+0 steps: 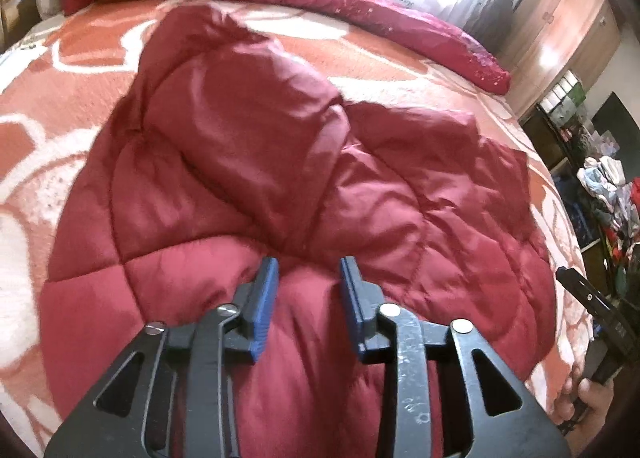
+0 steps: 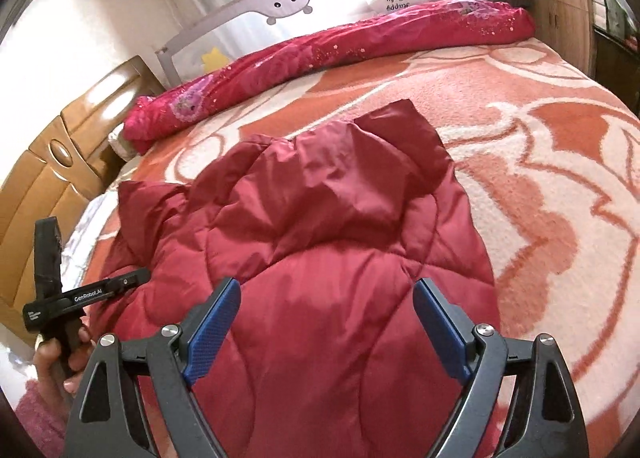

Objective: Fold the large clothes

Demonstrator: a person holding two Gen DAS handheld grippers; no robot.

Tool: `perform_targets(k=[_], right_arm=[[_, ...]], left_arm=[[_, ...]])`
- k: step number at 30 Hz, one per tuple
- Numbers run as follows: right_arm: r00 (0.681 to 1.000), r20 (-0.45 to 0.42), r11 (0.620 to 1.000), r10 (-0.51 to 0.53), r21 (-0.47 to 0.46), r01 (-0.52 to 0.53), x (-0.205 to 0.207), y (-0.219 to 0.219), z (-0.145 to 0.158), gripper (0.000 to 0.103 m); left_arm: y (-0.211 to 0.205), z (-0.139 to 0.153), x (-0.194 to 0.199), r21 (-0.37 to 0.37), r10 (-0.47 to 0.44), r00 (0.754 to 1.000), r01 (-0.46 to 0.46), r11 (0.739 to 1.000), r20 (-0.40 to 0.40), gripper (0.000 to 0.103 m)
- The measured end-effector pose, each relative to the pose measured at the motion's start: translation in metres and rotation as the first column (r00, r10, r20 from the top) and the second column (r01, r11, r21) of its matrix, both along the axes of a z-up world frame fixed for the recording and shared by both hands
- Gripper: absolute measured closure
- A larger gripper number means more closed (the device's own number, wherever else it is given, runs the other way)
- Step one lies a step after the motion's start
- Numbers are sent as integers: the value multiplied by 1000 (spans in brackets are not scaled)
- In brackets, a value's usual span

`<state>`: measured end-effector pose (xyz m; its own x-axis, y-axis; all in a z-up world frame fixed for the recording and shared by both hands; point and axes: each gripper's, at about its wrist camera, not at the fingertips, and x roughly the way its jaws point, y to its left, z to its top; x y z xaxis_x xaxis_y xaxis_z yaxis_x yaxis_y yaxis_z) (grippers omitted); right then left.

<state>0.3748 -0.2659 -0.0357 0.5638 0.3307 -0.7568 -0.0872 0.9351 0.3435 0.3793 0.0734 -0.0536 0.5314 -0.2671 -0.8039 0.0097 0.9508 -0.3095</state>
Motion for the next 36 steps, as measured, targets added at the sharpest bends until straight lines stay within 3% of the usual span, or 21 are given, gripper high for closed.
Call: perform_targets(k=[3,7,9,13,17,23,26,31,36], right_arm=[[1000,-16,1000,13,27,-12,-7,-7,3,14],[998,-49,998,35,55,-33,-14,-12,1,12],[998,-57,998,41,58,-37,-18,-15,-1,12],[998,-60,998,32,59,-29,-26,-22,0,12],[998,-61,998,9,70,-4,-28,-37,0,11],[995,-92,993,-41,109,51,-22,-63,-7,11],[992,-109,987,-64,142,80,-17,-76,-14,11],[982,-160,975,-97,184,127,-5,-93,-32,10],[968,-226,955,-108,247,164,11,-104,-57,9]], left_arm=[[7,12,-18,-28,-2,1000,3,1000,29,49],[26,25,-45,-55,17,998,-14,998,61,37],[40,27,-54,-75,45,997,-40,996,69,23],[78,24,-67,-136,101,994,-95,986,42,22],[102,15,-73,-125,144,989,-140,982,18,22],[126,1,-70,-170,154,988,-155,973,-16,22],[133,-8,-64,-180,138,990,-143,973,-40,22],[139,-33,-50,-262,90,991,-114,958,-102,22],[134,-45,-38,-315,40,992,-75,946,-116,19]])
